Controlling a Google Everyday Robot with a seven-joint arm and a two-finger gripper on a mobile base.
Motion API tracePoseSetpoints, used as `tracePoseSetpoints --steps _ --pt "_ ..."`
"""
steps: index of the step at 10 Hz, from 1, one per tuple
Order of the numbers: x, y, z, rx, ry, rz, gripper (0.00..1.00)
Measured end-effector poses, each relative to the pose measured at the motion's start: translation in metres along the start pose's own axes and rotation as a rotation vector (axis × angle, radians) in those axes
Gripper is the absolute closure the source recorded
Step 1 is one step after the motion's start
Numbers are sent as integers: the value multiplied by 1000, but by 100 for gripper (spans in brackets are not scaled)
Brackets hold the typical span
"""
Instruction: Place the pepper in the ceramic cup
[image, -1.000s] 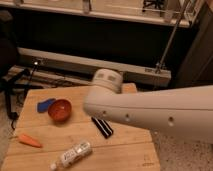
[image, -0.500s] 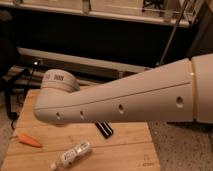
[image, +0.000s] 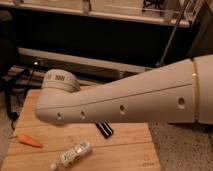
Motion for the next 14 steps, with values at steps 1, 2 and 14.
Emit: tracePoseSetpoints --steps 1,2,14 --pt "16 -1 -1 22 36 -20 95" --pt "34 -7 -4 52 74 -47 95" --pt "151 -184 43 243 -23 -481 44"
